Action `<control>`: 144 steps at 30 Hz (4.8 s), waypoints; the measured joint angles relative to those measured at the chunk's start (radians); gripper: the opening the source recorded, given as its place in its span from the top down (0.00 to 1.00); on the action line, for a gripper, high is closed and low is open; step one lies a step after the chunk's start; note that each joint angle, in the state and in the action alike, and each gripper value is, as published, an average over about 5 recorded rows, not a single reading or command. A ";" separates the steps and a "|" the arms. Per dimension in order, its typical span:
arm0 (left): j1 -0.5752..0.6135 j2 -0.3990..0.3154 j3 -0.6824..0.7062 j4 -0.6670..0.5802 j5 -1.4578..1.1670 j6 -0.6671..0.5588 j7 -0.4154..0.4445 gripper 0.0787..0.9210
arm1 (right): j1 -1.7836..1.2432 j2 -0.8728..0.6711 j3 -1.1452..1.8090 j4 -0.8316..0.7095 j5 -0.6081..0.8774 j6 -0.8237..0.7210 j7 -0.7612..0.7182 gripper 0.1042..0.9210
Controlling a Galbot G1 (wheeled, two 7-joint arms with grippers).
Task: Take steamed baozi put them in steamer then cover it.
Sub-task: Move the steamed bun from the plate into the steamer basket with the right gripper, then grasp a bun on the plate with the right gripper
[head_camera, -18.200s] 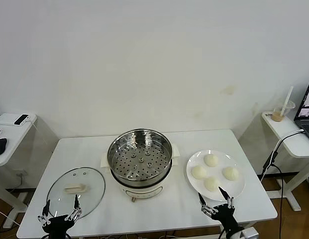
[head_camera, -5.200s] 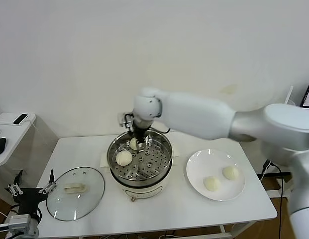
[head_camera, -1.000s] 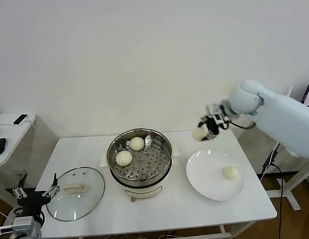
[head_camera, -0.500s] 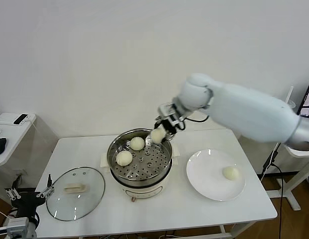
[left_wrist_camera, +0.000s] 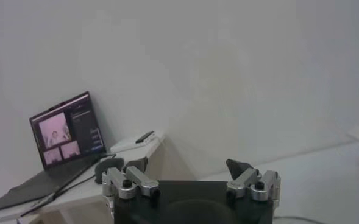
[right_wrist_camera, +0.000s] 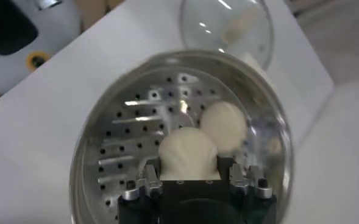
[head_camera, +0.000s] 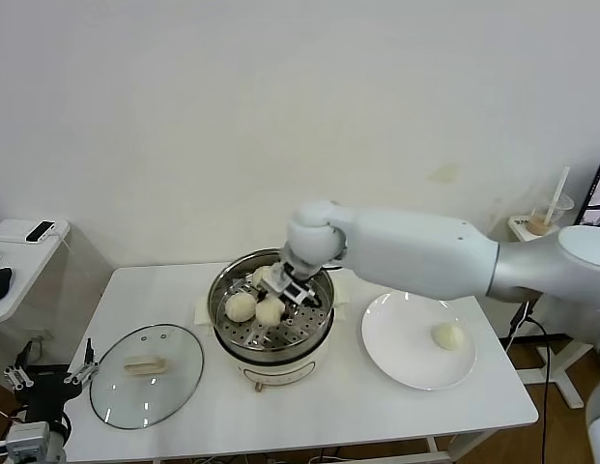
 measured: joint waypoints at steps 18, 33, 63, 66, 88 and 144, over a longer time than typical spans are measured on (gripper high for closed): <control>-0.002 0.002 -0.008 0.009 -0.008 0.000 0.000 0.12 | -0.027 0.022 -0.044 0.026 -0.136 0.163 0.006 0.42; -0.002 0.005 -0.013 0.007 -0.011 0.001 -0.001 0.12 | -0.015 0.011 -0.049 0.034 -0.153 0.211 0.003 0.21; -0.021 0.039 0.013 -0.006 -0.018 0.013 0.002 0.12 | 0.072 -0.250 0.082 0.061 0.042 -0.060 -0.028 0.12; -0.024 0.043 0.021 -0.003 -0.018 0.013 0.002 0.12 | 0.044 -0.323 0.108 0.075 0.032 -0.099 -0.031 0.12; -0.036 0.068 0.046 0.018 -0.013 0.018 0.001 0.12 | -0.471 -0.705 0.531 0.020 -0.251 -0.079 -0.100 0.12; -0.024 0.076 0.024 0.015 -0.014 0.026 0.002 0.12 | -0.707 -0.504 0.752 -0.302 -0.415 -0.085 -0.088 0.42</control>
